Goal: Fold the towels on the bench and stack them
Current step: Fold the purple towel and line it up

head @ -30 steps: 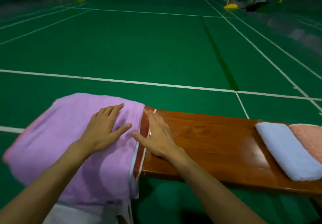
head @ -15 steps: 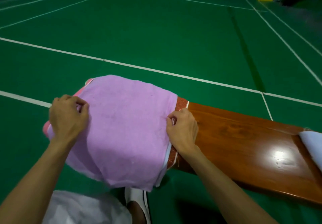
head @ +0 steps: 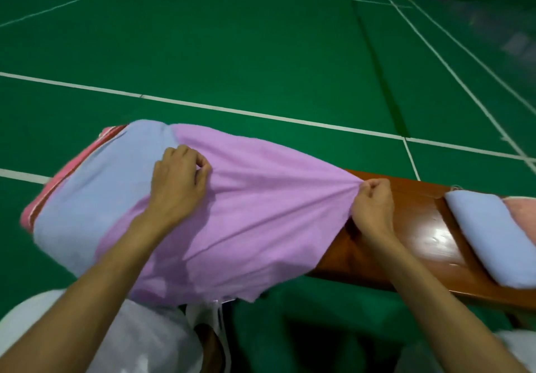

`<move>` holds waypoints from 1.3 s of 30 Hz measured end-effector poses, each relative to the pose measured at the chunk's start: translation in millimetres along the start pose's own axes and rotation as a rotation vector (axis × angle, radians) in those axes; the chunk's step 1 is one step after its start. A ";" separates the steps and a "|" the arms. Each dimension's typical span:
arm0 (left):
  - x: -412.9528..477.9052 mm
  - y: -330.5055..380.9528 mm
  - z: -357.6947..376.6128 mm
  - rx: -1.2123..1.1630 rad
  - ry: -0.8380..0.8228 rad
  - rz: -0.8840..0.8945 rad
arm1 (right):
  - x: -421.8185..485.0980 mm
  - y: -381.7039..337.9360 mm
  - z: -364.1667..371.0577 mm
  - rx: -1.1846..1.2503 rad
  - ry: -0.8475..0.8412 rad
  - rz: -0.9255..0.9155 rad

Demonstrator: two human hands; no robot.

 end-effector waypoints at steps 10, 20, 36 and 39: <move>15.6 138.7 117.4 -0.047 -0.057 0.211 | 88.9 51.9 -131.3 0.161 0.109 0.040; -0.1 176.5 138.6 -0.098 -0.193 0.250 | 66.9 44.6 -130.0 -0.456 0.034 -0.250; -19.2 155.0 160.2 0.116 -0.482 0.379 | 41.1 72.2 -49.2 -0.868 -0.274 -0.437; -19.5 156.1 155.8 0.039 -0.482 0.357 | 38.0 63.7 -57.8 -0.698 -0.282 -0.364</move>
Point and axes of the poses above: each hand's wrist, its own x-axis towards the middle knuckle, its own z-axis out of the palm, y = z × x, the point moved 9 cm from there along x, towards the middle knuckle, and after that the axes turned 9 degrees about z, right-handed, at the moved point
